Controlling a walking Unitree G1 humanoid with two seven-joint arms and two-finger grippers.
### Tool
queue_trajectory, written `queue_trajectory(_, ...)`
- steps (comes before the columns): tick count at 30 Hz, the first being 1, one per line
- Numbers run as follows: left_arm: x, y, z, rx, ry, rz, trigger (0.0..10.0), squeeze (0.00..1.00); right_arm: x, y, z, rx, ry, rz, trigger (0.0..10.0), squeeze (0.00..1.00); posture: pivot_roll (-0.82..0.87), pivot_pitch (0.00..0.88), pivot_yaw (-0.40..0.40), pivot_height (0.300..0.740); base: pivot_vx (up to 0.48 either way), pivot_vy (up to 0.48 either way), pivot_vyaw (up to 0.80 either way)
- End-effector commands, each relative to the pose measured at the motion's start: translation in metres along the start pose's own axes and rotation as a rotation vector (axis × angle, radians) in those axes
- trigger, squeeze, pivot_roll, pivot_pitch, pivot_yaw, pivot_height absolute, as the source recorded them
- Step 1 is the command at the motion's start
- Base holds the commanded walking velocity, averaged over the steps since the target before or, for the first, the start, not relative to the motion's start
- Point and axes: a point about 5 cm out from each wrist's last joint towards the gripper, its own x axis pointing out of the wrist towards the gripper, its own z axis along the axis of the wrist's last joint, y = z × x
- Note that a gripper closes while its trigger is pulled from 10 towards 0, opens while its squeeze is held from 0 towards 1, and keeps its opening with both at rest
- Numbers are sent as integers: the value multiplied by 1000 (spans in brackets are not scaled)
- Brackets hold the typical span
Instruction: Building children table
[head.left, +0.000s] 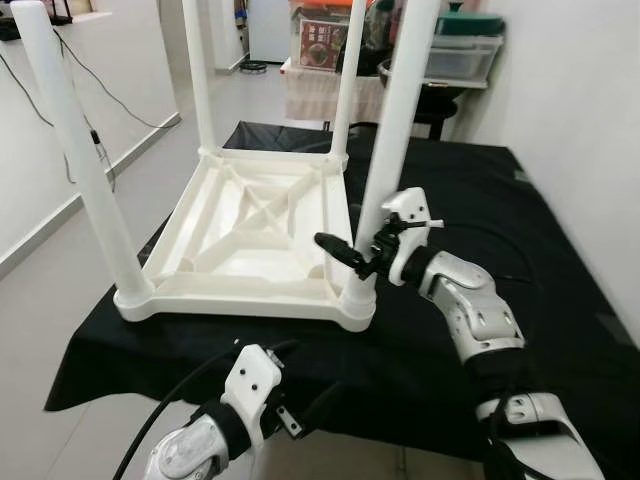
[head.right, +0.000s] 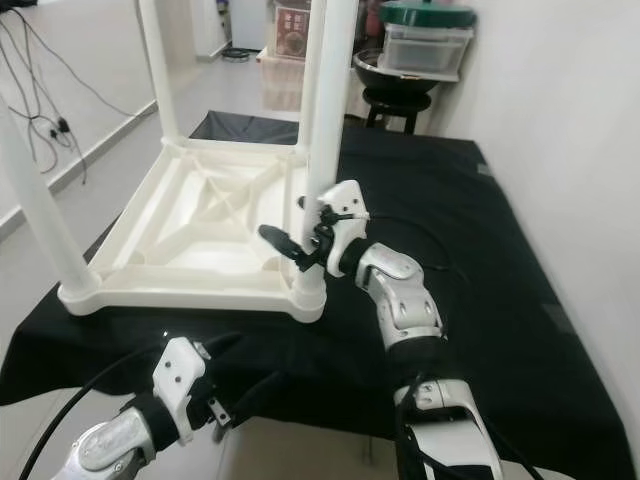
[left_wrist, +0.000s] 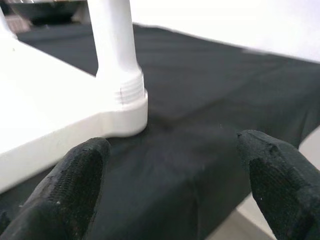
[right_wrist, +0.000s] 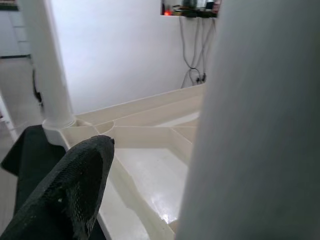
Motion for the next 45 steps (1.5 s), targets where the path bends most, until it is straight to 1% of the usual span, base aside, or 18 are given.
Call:
queue_trajectory(1,1,0,-2,4,-1,14,10000,0,8,3,-4,-8,34,51,10000,0,85,0,-108,740,0,0,0)
queue_trajectory(2,1,0,-2,4,-1,14,10000,0,8,3,-4,-8,34,51,10000,0,85,0,-108,740,0,0,0)
queue_trajectory(3,0,2,-2,-9,-11,34,10000,0,11,3,-6,2,39,67,3804,0,90,0,-113,740,0,0,0)
queue_trajectory(4,0,2,-2,-9,-11,34,10000,0,11,3,-6,2,39,67,3804,0,90,0,-113,740,0,0,0)
queue_trajectory(5,-1,5,-2,-18,-20,55,10000,0,12,3,-9,20,46,86,0,0,96,0,-120,740,0,0,0)
queue_trajectory(15,-15,15,-4,-36,-45,131,10000,0,-1,-11,-25,66,116,63,0,0,99,0,-125,740,0,0,0)
queue_trajectory(16,-25,17,-5,-29,-37,161,10000,0,-25,-29,-40,68,202,-89,0,0,90,0,-120,740,0,0,0)
queue_trajectory(22,-33,17,-4,-21,-30,191,10000,0,-74,-42,-75,109,387,-322,0,0,65,0,-107,740,0,0,0)
queue_trajectory(25,-35,17,-5,-19,-29,197,10000,0,-87,-35,-88,146,442,-475,0,0,54,0,-101,740,0,0,0)
queue_trajectory(26,-35,14,-5,-28,-32,197,10000,0,-85,-11,-97,158,452,-599,0,0,33,0,-91,740,0,0,0)
queue_trajectory(28,-31,3,-6,-50,-36,179,10000,0,-75,76,-110,277,450,-643,0,0,19,0,-67,740,0,0,0)
queue_trajectory(32,-29,3,-7,-36,-35,181,10000,0,-64,88,-110,253,437,-613,0,0,24,0,-64,740,0,0,0)
queue_trajectory(38,-30,7,-8,-40,-34,191,10000,0,-48,79,-109,235,406,-593,0,0,21,0,-59,740,0,0,0)
queue_trajectory(39,-29,8,-8,-39,-34,192,10000,0,-44,74,-102,242,366,-605,10000,0,17,0,-60,740,0,0,0)
queue_trajectory(41,-29,9,-8,-39,-35,193,10000,0,-40,69,-95,242,324,-602,10000,0,16,0,-62,740,0,0,0)
queue_trajectory(43,-28,10,-9,-39,-35,194,10000,0,-35,63,-87,240,276,-578,10000,67,15,0,-61,740,0,0,0)
queue_trajectory(44,-27,10,-9,-39,-35,195,10000,0,-33,63,-76,250,228,-558,10000,1000,15,0,-61,740,0,0,0)
queue_trajectory(45,-27,10,-9,-38,-35,196,10000,0,-29,63,-65,256,178,-489,10000,1000,16,0,-62,740,0,0,0)
